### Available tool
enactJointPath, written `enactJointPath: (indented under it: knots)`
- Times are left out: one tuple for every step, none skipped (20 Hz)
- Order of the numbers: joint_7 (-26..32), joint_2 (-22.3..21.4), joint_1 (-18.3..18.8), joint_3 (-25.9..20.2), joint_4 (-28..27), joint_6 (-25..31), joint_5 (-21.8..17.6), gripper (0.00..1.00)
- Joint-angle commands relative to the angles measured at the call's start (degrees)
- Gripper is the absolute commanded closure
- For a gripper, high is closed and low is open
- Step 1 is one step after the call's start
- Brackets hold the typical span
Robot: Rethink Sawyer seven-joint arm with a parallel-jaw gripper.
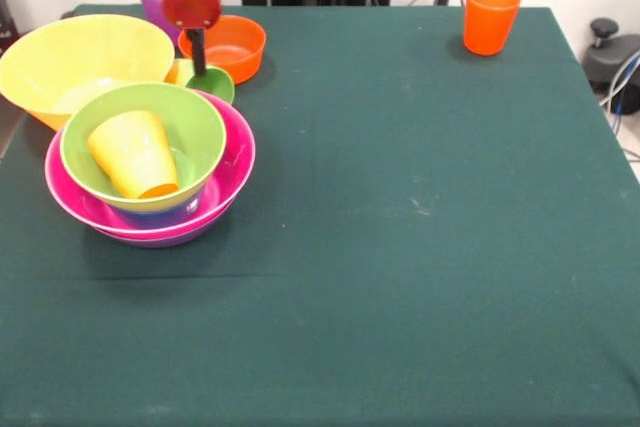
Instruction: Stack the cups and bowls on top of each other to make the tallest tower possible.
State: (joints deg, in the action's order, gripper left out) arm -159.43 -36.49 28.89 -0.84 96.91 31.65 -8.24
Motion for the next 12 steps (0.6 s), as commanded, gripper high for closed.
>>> enactJointPath:
  knots:
    - [17.2, 0.6, -0.3, -11.4, 3.3, -0.9, -7.6, 0.00]
    - [17.4, 0.6, -0.3, -11.6, 3.3, -0.8, -7.9, 0.00]
    - [17.6, 0.6, -0.3, -11.9, 3.3, -0.8, -8.3, 0.00]
    - [17.7, 0.5, -0.3, -12.1, 3.4, -0.7, -8.6, 0.00]
    - [19.3, 0.6, 0.4, -13.3, 3.6, -1.2, -9.5, 0.00]
    - [19.6, 0.5, 0.7, -13.6, 3.8, -1.2, -9.8, 0.00]
    - [19.8, 0.4, 1.0, -13.9, 3.9, -1.2, -10.2, 0.00]
    - [20.1, 0.3, 1.2, -14.2, 4.1, -1.3, -10.5, 0.00]
    - [20.0, -0.2, 1.2, -13.7, 4.3, -1.7, -11.2, 0.00]
    - [19.7, -0.3, 1.4, -13.7, 4.5, -1.8, -11.4, 0.00]
    - [19.4, -0.5, 1.6, -13.8, 4.6, -1.9, -11.6, 0.00]
    - [19.1, -0.7, 1.8, -13.9, 4.8, -2.0, -11.8, 0.00]
